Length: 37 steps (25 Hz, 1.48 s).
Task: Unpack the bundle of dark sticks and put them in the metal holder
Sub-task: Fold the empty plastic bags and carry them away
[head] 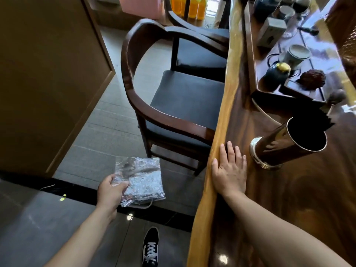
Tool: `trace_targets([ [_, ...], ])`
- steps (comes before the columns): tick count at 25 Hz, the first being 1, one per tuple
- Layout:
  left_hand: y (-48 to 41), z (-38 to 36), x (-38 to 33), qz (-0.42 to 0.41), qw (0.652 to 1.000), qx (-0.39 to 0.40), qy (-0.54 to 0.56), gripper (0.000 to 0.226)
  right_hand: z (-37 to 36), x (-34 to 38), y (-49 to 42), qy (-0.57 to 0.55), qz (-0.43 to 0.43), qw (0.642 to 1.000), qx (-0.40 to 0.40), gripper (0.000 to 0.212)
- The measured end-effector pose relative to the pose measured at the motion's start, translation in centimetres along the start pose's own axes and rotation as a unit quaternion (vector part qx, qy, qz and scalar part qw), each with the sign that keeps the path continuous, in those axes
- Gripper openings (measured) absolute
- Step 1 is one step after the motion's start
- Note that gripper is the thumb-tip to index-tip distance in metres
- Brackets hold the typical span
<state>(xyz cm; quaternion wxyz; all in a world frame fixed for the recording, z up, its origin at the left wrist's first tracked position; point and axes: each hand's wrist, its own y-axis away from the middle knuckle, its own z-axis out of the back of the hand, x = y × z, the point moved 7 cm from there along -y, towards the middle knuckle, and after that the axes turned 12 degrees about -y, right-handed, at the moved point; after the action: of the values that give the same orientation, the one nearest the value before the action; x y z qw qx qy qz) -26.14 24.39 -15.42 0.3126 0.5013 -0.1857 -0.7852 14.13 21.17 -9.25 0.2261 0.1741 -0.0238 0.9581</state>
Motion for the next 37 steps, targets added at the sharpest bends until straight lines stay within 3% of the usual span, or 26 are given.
trace_targets([
  [4, -4.8, -1.6, 2.9, 0.070, 0.997, -0.024, -0.012, 0.062, 0.7, 0.4, 0.1, 0.021, -0.015, 1.000, -0.003, 0.064],
  [7, -7.3, -2.5, 4.8, 0.093, 0.993, -0.065, -0.021, 0.054, 0.9, 0.8, 0.1, 0.034, -0.017, 0.999, 0.003, 0.064],
  [9, -8.2, -2.8, 5.2, 0.080, 0.991, -0.091, -0.057, 0.045, 0.9, 0.9, 0.1, 0.037, -0.018, 0.999, 0.009, 0.065],
  [18, -12.7, -4.5, 10.2, 0.066, 0.969, -0.085, -0.223, 0.045, 1.0, 1.1, 0.1, 0.039, -0.017, 0.999, 0.005, 0.067],
  [27, -15.3, -7.0, 10.3, 0.013, 0.949, -0.071, -0.308, 0.028, 1.1, 1.2, 0.0, 0.018, -0.005, 1.000, -0.021, 0.065],
  [34, -17.4, -8.4, 9.3, -0.048, 0.922, -0.059, -0.379, 0.033, 1.2, 1.2, 0.1, 0.003, -0.003, 1.000, -0.030, 0.067],
  [37, -18.2, -9.3, 9.8, -0.053, 0.908, -0.025, -0.415, 0.053, 1.1, 1.2, 0.0, 0.006, -0.002, 1.000, -0.026, 0.066],
])
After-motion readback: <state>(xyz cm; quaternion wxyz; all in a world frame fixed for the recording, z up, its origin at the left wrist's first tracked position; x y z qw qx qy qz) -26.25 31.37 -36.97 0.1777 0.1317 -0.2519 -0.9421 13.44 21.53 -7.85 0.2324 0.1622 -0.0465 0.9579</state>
